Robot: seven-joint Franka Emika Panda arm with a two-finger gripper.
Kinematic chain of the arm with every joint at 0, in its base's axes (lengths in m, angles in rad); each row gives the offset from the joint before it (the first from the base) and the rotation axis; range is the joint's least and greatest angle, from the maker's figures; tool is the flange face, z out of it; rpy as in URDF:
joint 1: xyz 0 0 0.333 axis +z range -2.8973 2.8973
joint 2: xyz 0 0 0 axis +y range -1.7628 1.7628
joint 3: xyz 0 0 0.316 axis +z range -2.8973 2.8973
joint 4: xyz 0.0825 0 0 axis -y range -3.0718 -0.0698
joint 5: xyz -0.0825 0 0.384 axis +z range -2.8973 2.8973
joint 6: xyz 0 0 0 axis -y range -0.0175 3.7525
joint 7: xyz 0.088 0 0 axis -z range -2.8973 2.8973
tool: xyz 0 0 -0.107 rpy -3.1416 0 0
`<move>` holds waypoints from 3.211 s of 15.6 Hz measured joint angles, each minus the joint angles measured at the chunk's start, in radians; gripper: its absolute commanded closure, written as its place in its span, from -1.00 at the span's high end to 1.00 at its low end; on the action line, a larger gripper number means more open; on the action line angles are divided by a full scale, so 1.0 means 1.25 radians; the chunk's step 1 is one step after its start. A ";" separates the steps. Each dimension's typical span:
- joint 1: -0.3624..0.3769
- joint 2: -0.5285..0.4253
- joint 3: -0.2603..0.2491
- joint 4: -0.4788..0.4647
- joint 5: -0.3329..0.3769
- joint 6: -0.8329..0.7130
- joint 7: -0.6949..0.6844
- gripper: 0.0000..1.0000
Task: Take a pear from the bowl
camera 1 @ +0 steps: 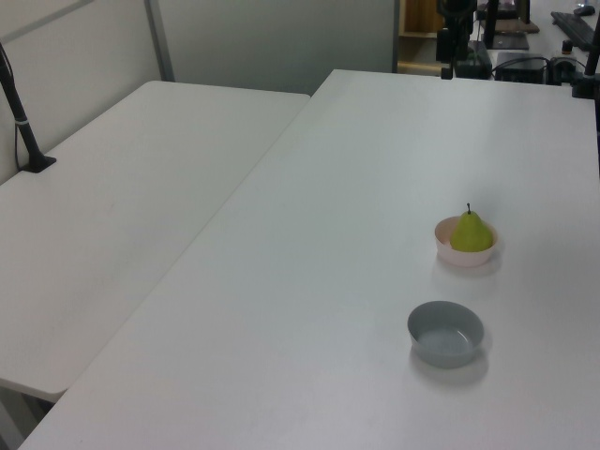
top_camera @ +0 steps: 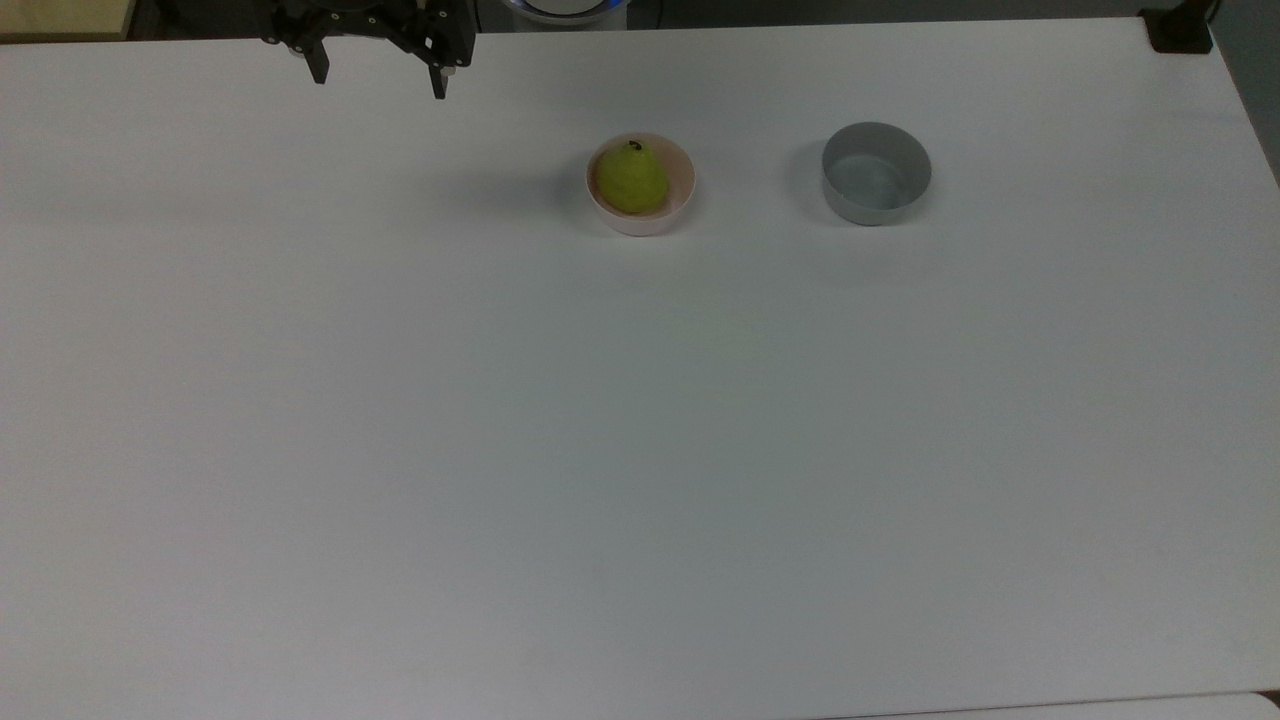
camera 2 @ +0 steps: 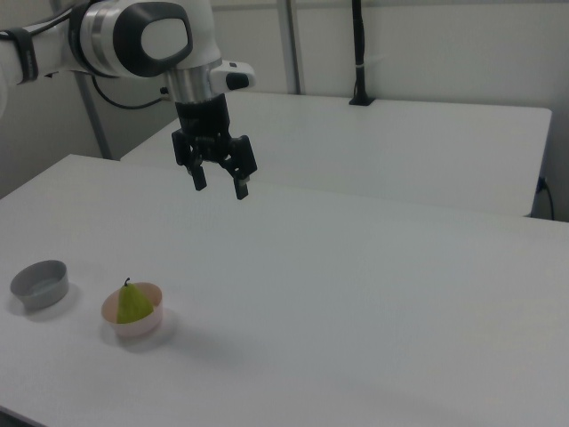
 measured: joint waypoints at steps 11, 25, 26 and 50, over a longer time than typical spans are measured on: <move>0.000 0.000 -0.011 0.004 0.000 0.001 0.000 1.00; 0.116 -0.004 -0.019 -0.004 0.001 -0.001 0.000 1.00; 0.140 -0.006 -0.020 -0.006 0.001 -0.004 0.000 1.00; 0.338 -0.037 -0.025 -0.339 -0.035 0.115 -0.129 1.00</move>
